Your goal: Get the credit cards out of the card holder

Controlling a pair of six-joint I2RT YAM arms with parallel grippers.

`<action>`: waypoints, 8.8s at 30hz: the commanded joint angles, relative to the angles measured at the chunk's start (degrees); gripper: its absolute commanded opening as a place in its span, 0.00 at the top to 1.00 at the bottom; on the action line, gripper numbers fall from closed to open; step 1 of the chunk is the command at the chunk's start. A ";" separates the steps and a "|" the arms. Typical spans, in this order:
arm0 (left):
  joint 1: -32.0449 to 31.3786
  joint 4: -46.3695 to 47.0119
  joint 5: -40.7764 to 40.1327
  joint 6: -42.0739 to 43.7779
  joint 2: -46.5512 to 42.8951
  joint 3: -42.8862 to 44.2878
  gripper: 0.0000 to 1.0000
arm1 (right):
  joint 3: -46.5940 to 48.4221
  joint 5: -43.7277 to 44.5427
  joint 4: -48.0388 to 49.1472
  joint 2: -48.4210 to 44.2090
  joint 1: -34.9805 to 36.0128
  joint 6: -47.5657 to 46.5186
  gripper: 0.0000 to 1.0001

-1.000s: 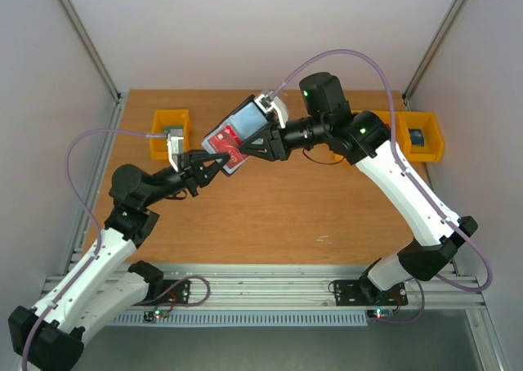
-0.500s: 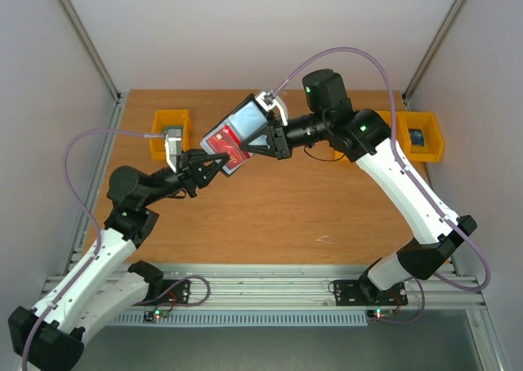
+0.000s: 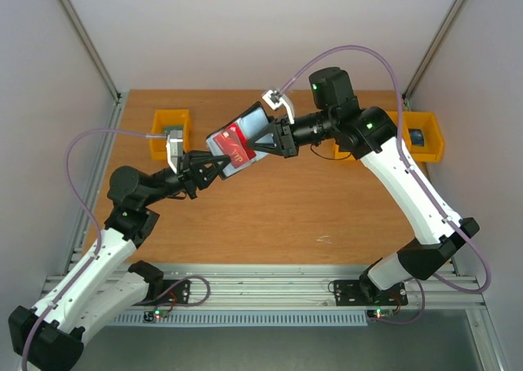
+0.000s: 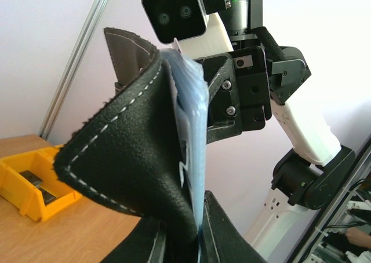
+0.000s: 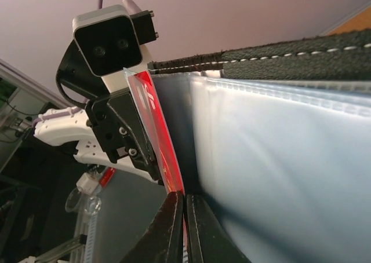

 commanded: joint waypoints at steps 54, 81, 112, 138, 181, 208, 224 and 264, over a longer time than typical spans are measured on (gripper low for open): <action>4.82 -15.29 -9.08 13.23 36.65 -7.89 1.00 | -5.67 6.76 -27.16 -8.49 -15.89 -13.19 0.99; 8.18 -30.93 -30.76 23.30 1.11 -7.67 0.01 | 5.21 13.38 -35.12 -3.37 -7.86 -17.51 0.99; 2.45 -41.88 19.62 47.49 -0.39 8.73 1.00 | 19.39 42.49 -34.97 10.16 22.76 -37.54 0.92; 8.53 -33.45 -26.21 -38.50 7.80 21.41 1.00 | -31.93 65.92 75.41 -2.14 25.25 -112.47 0.46; 7.10 -31.69 -25.27 -39.73 7.55 20.07 1.00 | -21.73 74.88 69.25 4.45 22.75 -110.34 0.99; 7.26 -31.19 -27.59 -37.29 6.47 17.90 0.38 | -21.43 74.75 65.38 3.64 21.01 -105.69 0.99; 18.16 -28.27 -33.50 -14.50 -3.77 2.98 0.01 | -25.02 50.44 20.41 -7.07 -22.40 -81.07 0.99; 18.85 -21.40 -22.49 -3.00 31.33 14.56 0.01 | -16.71 39.72 34.88 32.24 -54.98 -114.69 0.99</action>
